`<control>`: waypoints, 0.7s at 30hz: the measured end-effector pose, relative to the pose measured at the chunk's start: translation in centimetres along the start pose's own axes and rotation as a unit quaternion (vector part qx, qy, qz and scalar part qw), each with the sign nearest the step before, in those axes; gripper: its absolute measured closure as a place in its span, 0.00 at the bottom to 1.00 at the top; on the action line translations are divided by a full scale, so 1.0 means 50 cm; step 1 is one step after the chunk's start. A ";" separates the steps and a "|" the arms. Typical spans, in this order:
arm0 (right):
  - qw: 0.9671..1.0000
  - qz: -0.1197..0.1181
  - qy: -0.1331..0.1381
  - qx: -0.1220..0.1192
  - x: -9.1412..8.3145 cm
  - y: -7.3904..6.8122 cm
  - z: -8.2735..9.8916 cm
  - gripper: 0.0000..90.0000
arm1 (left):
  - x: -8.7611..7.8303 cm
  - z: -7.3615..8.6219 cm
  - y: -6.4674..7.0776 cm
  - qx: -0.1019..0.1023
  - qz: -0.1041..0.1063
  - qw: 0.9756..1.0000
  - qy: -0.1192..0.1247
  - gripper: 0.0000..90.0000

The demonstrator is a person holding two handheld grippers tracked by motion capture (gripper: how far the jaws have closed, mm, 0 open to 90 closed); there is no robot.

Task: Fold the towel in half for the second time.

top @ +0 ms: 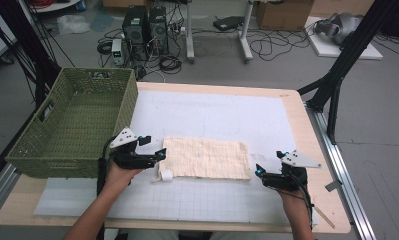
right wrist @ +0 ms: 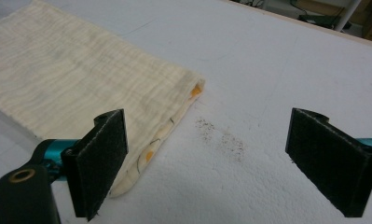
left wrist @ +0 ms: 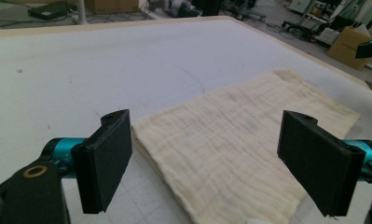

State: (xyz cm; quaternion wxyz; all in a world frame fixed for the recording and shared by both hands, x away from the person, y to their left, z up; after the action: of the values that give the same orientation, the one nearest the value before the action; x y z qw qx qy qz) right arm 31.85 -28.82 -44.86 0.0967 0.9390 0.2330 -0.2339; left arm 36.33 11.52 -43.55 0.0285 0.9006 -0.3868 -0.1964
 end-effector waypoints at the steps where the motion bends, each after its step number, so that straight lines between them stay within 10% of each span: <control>1: 1.000 -0.001 0.000 -0.001 0.001 0.000 0.000 0.13 | 0.004 -0.004 -0.003 0.000 -0.005 1.000 -0.001 0.20; 21: 1.000 -0.017 -0.005 -0.003 0.015 -0.010 -0.004 0.13 | 0.106 -0.031 -0.050 -0.005 -0.029 0.998 -0.057 0.43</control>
State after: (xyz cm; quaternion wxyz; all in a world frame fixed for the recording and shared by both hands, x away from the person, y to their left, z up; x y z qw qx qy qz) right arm 32.28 -28.05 -45.08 0.0965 0.9335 0.2489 -0.2393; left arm 41.93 9.38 -44.39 0.0048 0.8985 -0.3607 -0.2500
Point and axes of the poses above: each handheld gripper's, and its own axes: x roughly forward along the jaws, z roughly out of its underside, y roughly to its right, the point moved 6 cm from there along x, roughly forward along the jaws, and after that the axes turned 1 degree about z, right-handed, at the moved point
